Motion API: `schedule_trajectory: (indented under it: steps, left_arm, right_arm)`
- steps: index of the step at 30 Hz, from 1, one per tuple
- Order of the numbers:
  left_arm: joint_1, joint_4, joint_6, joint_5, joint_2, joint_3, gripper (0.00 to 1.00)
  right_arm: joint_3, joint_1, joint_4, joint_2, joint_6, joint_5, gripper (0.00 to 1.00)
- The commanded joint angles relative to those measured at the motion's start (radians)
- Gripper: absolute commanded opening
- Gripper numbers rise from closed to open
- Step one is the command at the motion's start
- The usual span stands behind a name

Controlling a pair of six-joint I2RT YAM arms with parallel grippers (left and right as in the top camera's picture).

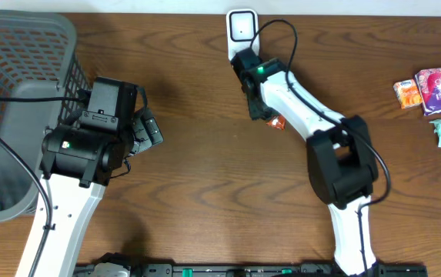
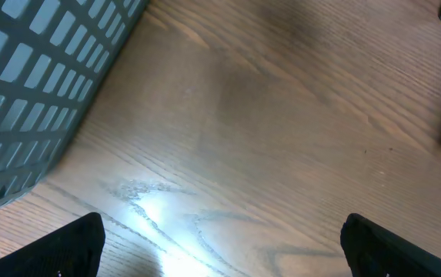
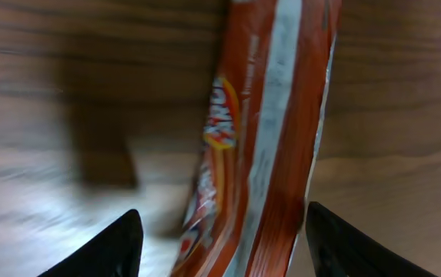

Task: Scan the item barcode

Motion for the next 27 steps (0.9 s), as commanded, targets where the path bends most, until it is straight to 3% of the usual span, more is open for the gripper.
schedule_trajectory:
  steps: [1,5,9,13,14,27]
  left_arm:
    - [0.003,-0.003,-0.001,-0.006,0.000,0.010,0.98]
    - [0.003,-0.003,-0.001,-0.006,0.000,0.010,0.98]
    - [0.003,-0.003,-0.001,-0.006,0.000,0.010,0.98]
    - [0.003,-0.003,-0.002,-0.006,0.000,0.010,0.98]
    - [0.003,-0.003,-0.001,-0.006,0.000,0.010,0.98]
    - [0.003,-0.003,-0.001,-0.006,0.000,0.010,0.98]
  right_arm:
    - [-0.005,-0.009,-0.002,0.031,0.031,0.117,0.62]
    - [-0.005,-0.027,-0.007,0.039,0.031,0.090,0.48]
    - [-0.005,-0.049,-0.011,0.042,0.027,0.058,0.41]
    - [-0.005,-0.074,-0.010,0.042,0.003,-0.018,0.03]
    - [-0.003,-0.079,-0.010,0.041,-0.008,-0.050,0.01]
    - [0.098,-0.249,-0.053,-0.036,-0.229,-1.193,0.01]
